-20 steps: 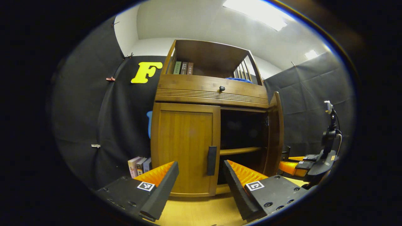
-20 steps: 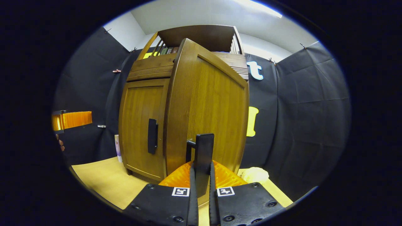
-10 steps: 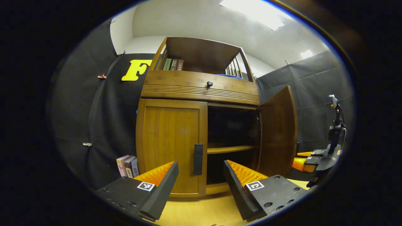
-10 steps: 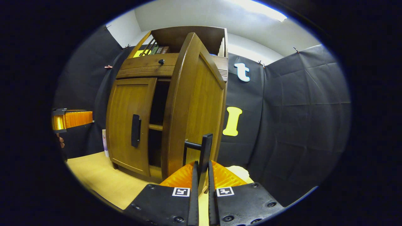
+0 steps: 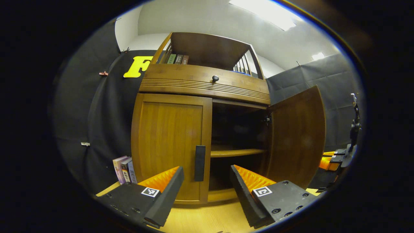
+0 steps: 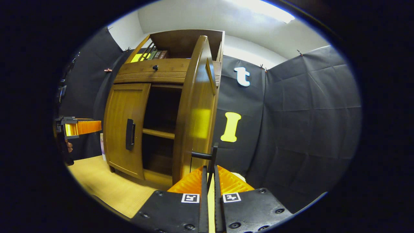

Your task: Open the right door of the double-door shoe cabinet with the right hand, and open the left door with the left hand.

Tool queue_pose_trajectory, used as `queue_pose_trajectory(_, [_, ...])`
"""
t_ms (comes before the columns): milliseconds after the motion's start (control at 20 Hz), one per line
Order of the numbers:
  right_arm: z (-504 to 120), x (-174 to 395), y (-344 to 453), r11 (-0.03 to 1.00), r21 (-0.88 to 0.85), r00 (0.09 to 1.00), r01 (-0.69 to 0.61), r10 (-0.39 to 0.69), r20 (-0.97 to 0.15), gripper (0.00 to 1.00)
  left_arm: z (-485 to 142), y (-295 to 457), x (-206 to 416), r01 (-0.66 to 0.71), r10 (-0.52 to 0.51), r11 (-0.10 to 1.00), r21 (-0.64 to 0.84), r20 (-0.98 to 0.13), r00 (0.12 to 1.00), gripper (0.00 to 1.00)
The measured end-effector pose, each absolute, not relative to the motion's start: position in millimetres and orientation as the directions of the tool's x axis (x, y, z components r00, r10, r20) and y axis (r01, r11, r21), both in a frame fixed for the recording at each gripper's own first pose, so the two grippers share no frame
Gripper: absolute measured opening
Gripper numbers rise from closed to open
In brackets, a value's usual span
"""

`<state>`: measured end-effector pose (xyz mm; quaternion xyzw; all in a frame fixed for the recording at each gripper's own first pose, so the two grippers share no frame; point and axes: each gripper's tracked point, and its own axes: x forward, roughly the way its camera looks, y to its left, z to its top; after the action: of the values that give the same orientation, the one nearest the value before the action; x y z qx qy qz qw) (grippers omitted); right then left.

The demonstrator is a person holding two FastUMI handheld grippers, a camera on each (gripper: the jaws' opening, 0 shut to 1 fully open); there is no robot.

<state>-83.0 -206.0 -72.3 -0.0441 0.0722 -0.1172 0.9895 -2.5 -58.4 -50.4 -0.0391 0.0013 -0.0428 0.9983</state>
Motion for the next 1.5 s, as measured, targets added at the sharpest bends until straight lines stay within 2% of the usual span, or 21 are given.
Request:
queue_pose_trajectory(100, [-73.3,-86.3,-210.8,0.972,-0.07,0.962,0.226,-0.234,-0.142,0.1,-52.5,-59.5,3.5,0.084,-0.085,0.993,-0.079,-0.006,0.996,0.89])
queue_pose_trajectory(150, [-74.2,-88.3,-214.0,0.97,-0.056,0.96,0.235,-0.241,-0.145,0.19,-52.9,-59.1,6.0,0.08,-0.081,0.994,-0.077,-0.009,0.997,0.89])
queue_pose_trajectory(200, [-73.2,-89.4,-221.4,0.968,-0.05,0.957,0.247,-0.252,-0.143,0.1,-54.3,-58.0,8.6,0.075,-0.076,0.995,-0.073,-0.009,0.997,0.89])
queue_pose_trajectory(300, [-70.0,-95.5,-234.4,0.962,-0.035,0.952,0.269,-0.271,-0.139,0.1,-55.4,-55.8,14.4,0.063,-0.064,0.996,-0.067,-0.005,0.998,0.89])
queue_pose_trajectory(500, [-57.4,-116.0,-266.6,0.926,-0.087,0.922,0.368,-0.376,-0.092,0.1,-56.7,-55.0,28.4,0.056,-0.057,0.995,-0.081,-0.003,0.998,0.89])
queue_pose_trajectory(800, [-30.9,-142.0,-250.1,0.945,-0.029,0.945,0.325,-0.326,-0.028,0.13,-59.2,-51.7,56.5,0.037,-0.037,0.998,-0.056,0.014,0.999,0.89])
queue_pose_trajectory(850, [-26.7,-144.1,-242.8,0.953,-0.014,0.953,0.301,-0.302,-0.013,0.05,-61.3,-50.9,63.6,0.035,-0.034,0.998,-0.044,0.015,0.999,0.89])
queue_pose_trajectory(900, [-20.9,-142.0,-238.1,0.964,0.001,0.964,0.267,-0.267,0.003,0.05,-64.7,-51.8,72.2,0.035,-0.035,0.999,-0.032,0.015,0.999,0.89])
queue_pose_trajectory(1000, [-20.3,-143.2,-224.3,0.976,0.009,0.976,0.216,-0.216,0.02,0.39,-76.0,-52.4,88.0,0.039,-0.039,0.999,-0.017,-0.005,0.999,0.89])
queue_pose_trajectory(1150, [-24.0,-146.5,-221.1,0.981,-0.006,0.981,0.196,-0.196,-0.002,0.89,-84.0,-56.5,111.9,0.042,-0.042,0.999,-0.02,-0.006,0.999,0.9])
queue_pose_trajectory(1200, [-25.7,-148.4,-221.3,0.981,-0.006,0.981,0.196,-0.196,-0.013,0.96,-85.4,-57.3,119.3,0.04,-0.04,0.999,-0.01,-0.004,0.999,0.89])
queue_pose_trajectory(1500, [-24.2,-148.0,-232.4,0.976,0.01,0.976,0.218,-0.218,-0.019,0.99,-106.0,-60.6,160.9,0.025,-0.024,1.0,0.019,-0.014,1.0,0.79])
